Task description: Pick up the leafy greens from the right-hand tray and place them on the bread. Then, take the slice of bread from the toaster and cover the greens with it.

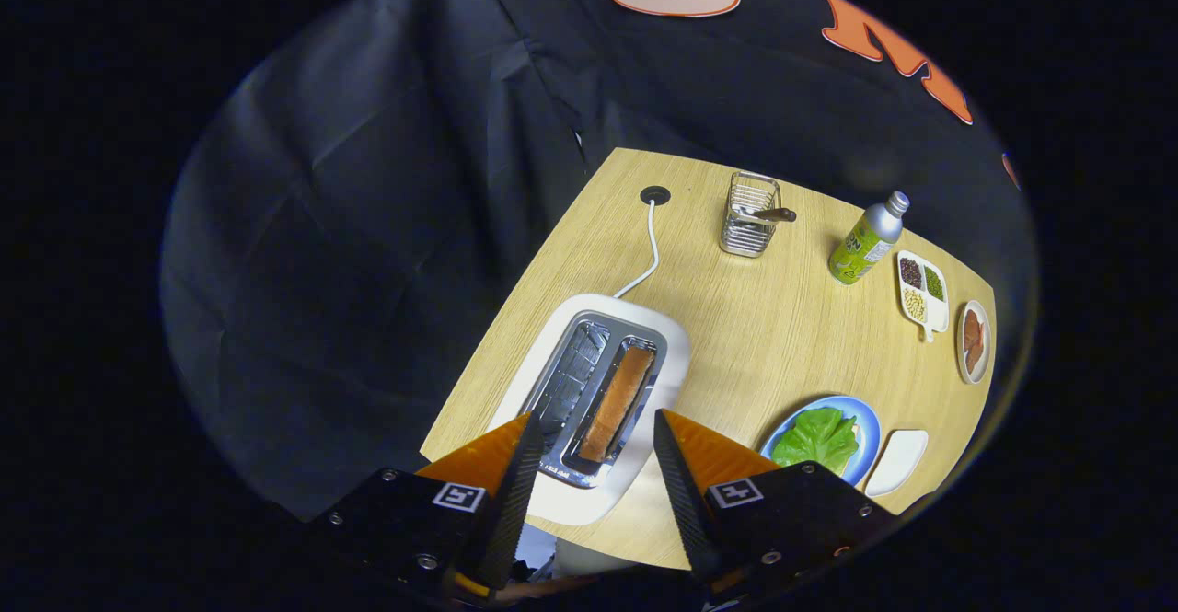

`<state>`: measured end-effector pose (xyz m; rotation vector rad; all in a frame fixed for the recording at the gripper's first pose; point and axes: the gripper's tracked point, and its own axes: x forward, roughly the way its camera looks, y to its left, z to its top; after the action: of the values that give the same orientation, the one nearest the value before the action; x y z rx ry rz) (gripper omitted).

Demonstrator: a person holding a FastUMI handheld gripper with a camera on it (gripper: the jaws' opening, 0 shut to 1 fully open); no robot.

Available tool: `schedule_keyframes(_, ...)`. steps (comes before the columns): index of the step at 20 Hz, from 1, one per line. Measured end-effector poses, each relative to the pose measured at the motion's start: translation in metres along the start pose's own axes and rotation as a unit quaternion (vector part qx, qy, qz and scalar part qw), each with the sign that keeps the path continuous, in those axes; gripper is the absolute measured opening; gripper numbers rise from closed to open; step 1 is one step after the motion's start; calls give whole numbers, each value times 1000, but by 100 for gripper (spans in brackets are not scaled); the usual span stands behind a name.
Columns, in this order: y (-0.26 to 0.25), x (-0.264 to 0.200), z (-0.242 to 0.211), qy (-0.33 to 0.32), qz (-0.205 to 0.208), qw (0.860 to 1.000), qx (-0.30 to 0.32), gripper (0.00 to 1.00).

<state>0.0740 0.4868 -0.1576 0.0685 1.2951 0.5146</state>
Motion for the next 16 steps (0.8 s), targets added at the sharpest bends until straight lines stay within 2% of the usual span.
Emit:
schedule_keyframes(6, -15, 23, 0, 20, -33, 999, 29, 58)
schedule_keyframes(9, -17, 28, -2, 24, -47, 998, 33, 41)
schedule_keyframes(11, -13, 35, -4, 28, -44, 998, 37, 34)
schedule_keyframes(16, -17, 49, -8, 43, -58, 997, 23, 30)
